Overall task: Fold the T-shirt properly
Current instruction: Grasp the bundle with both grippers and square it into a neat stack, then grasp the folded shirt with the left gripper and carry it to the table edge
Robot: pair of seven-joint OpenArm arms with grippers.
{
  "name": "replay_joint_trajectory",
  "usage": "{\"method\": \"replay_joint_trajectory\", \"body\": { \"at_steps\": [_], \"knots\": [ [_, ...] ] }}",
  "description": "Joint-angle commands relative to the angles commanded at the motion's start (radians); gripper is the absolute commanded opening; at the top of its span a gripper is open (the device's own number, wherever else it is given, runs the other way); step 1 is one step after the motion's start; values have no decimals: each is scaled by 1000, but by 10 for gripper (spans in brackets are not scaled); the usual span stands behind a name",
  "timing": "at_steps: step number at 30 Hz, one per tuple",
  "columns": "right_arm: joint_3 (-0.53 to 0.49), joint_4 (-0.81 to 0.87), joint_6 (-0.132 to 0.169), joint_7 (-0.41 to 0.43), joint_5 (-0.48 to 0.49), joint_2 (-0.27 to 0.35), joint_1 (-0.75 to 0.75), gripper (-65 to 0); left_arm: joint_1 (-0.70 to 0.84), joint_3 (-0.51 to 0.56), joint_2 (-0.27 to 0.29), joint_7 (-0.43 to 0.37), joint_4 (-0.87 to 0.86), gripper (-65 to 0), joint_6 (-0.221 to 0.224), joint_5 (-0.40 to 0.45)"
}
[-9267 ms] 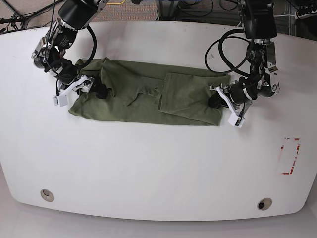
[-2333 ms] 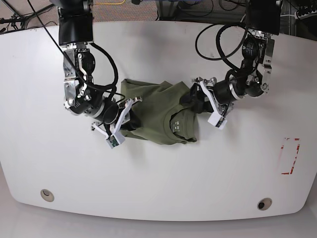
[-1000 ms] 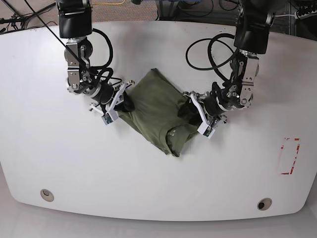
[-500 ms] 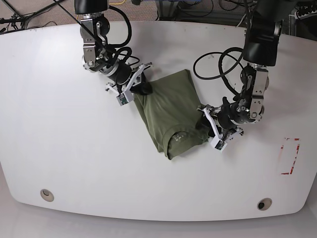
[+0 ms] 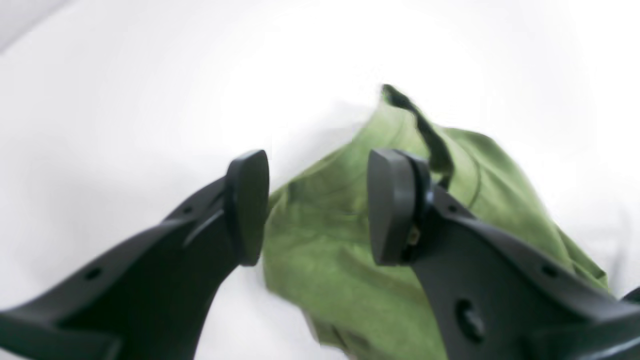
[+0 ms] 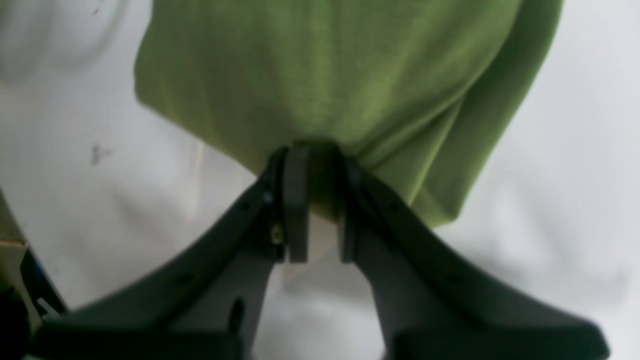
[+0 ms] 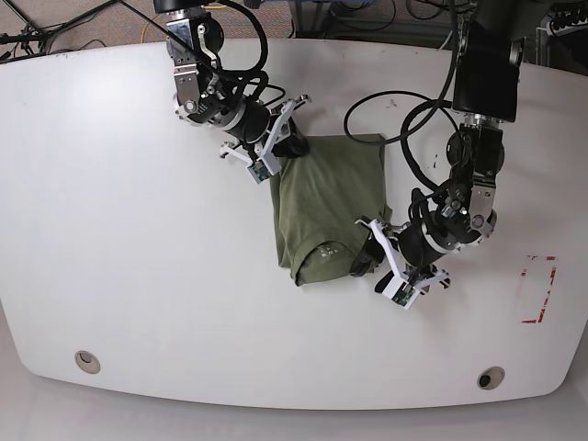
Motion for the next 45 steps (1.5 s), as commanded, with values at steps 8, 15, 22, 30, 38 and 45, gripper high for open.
{"method": "replay_joint_trajectory", "body": {
  "at_steps": [8, 15, 22, 30, 38, 45],
  "knots": [
    [195, 144, 11, -98, 2, 8, 28, -561, 114, 14, 126, -15, 95, -354, 112, 91],
    [292, 166, 20, -150, 8, 61, 61, -561, 192, 98, 239, -199, 101, -329, 308, 304],
    [347, 160, 57, -153, 8, 80, 75, -561, 262, 121, 322, -354, 81, -183, 594, 470],
    [367, 160, 69, -153, 8, 75, 75, -561, 269, 133, 338, -385, -8, -197, 649, 512],
    [367, 158, 69, -153, 8, 72, 74, -561, 269, 204, 319, -437, -137, -197, 655, 516],
    [367, 158, 69, -153, 8, 58, 72, -561, 264, 186, 311, -471, -290, -197, 654, 511]
  ]
}}
